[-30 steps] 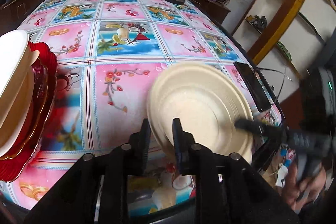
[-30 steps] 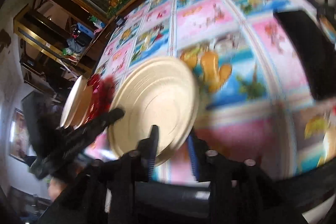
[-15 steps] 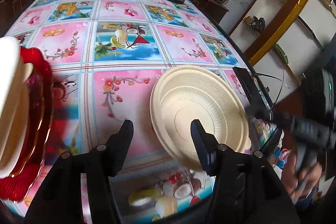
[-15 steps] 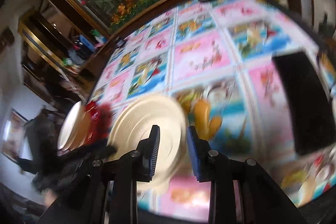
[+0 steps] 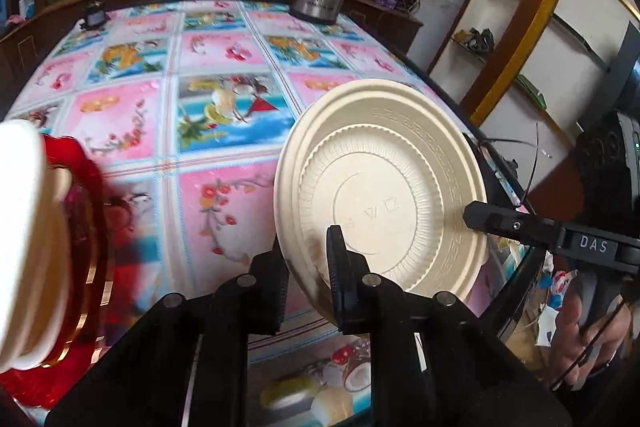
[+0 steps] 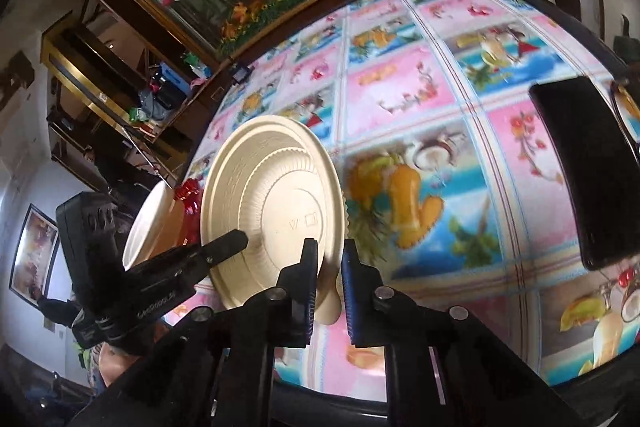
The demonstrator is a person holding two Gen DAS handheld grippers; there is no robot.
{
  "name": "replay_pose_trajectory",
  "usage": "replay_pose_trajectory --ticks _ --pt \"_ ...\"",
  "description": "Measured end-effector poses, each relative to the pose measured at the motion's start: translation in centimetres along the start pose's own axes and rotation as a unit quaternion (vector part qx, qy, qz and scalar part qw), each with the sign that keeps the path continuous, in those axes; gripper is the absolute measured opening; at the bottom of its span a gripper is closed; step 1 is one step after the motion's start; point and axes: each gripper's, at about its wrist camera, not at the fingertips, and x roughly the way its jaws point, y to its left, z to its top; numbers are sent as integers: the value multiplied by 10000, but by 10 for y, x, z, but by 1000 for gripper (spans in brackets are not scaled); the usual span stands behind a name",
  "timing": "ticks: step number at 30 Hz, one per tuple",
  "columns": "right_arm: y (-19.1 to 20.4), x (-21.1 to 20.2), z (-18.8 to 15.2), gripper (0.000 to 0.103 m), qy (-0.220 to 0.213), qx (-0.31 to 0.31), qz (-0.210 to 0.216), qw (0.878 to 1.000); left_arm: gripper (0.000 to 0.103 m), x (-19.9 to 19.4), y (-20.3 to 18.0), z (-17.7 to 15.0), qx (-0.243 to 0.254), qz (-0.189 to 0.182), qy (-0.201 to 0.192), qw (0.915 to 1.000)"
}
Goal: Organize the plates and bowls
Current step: 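Lift the small beige bowl with the left tool and carry it to the stack, then lower the small beige bowl into the white foam bowl with the left tool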
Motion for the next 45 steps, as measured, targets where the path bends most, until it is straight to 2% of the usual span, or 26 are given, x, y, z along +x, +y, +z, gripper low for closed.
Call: replay_pose_trajectory --ticks 12,17,20,25,33,45 --pt "60 -3 20 12 58 -482 380 9981 15 -52 34 7 -284 94 -495 9983" --pt "92 9 29 12 240 -617 663 9956 15 -83 54 8 -363 436 -832 9949" --pt "115 20 32 12 361 -698 861 9932 15 -103 68 7 -403 756 -1050 9908" --pt "156 36 35 12 443 -979 1153 9875 15 -131 96 1 -635 1080 -1294 9836" --pt "197 60 33 11 707 -1126 1380 9815 15 -148 123 -10 -875 1348 -1443 9764" --pt "213 110 28 12 1366 -1121 1135 9777 15 -138 154 -28 -1224 1433 -1185 9749"
